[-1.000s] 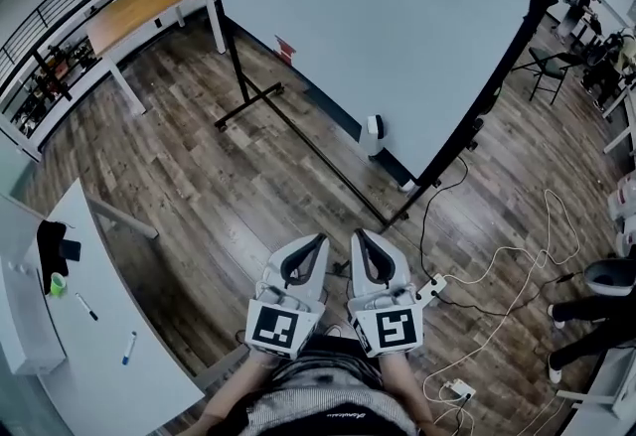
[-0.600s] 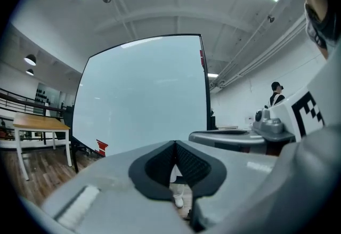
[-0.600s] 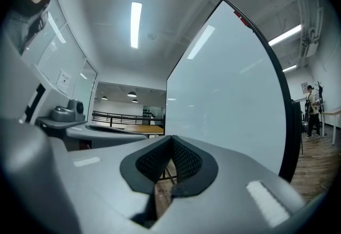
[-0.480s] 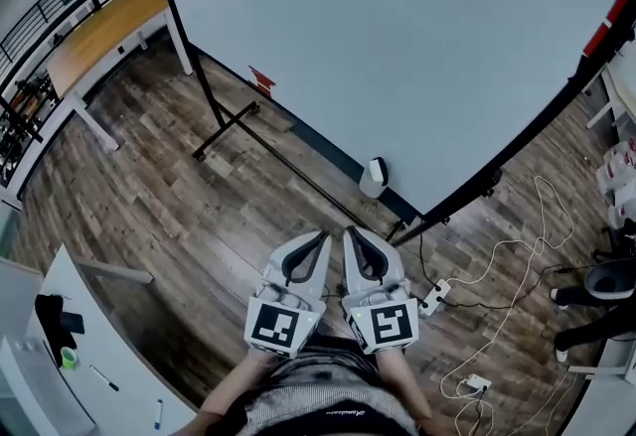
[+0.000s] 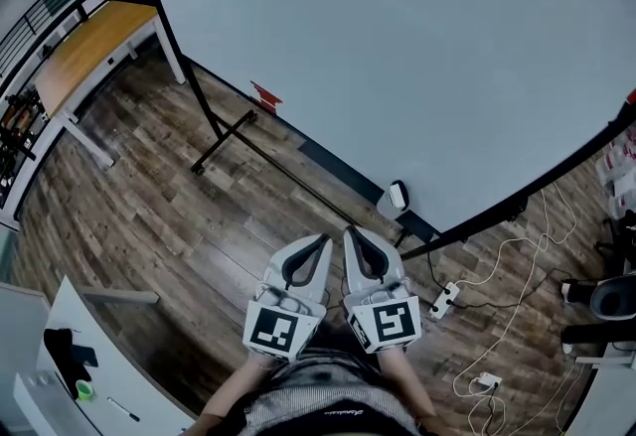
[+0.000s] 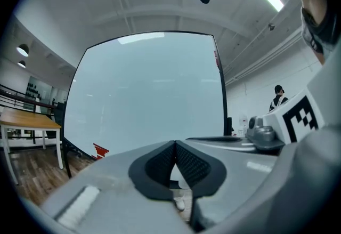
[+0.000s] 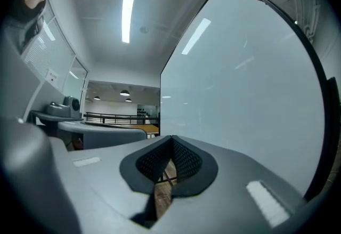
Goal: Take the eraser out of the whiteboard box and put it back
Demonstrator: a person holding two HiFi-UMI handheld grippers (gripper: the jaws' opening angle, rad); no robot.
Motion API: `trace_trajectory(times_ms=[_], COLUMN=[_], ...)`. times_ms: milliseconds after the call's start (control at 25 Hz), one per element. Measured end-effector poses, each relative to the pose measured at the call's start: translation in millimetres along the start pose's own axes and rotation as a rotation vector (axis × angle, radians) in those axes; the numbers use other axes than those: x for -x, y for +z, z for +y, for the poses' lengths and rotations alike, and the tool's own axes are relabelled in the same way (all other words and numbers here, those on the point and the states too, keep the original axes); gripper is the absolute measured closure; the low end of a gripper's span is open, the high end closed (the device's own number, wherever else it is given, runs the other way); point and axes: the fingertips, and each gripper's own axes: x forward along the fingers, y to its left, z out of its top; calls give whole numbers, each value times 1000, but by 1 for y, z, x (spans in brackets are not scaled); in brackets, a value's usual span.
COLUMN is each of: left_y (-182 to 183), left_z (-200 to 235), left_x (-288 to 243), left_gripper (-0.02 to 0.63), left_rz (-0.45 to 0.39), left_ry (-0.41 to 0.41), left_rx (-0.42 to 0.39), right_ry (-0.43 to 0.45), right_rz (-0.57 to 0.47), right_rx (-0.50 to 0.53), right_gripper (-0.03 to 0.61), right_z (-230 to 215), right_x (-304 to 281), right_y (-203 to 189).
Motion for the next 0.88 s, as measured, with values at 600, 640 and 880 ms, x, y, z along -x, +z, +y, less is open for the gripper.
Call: trace_trajectory(times_ms=[600, 640, 880], left_y=[-10, -8, 8], left_z=[5, 5, 4], left_x=[-55, -62, -101], left_gripper=[612, 612, 612], left_rz=[41, 40, 38], left_ry=[-73, -77, -96], left_rx=[13, 8, -6], right_ry=[-72, -73, -85], right_rz=[23, 20, -5], right_rx=[-9, -14, -14], right_gripper=[581, 581, 580], right_z=[-48, -53, -83], right_x=[-20, -23, -40], right_y=[-4, -3, 12])
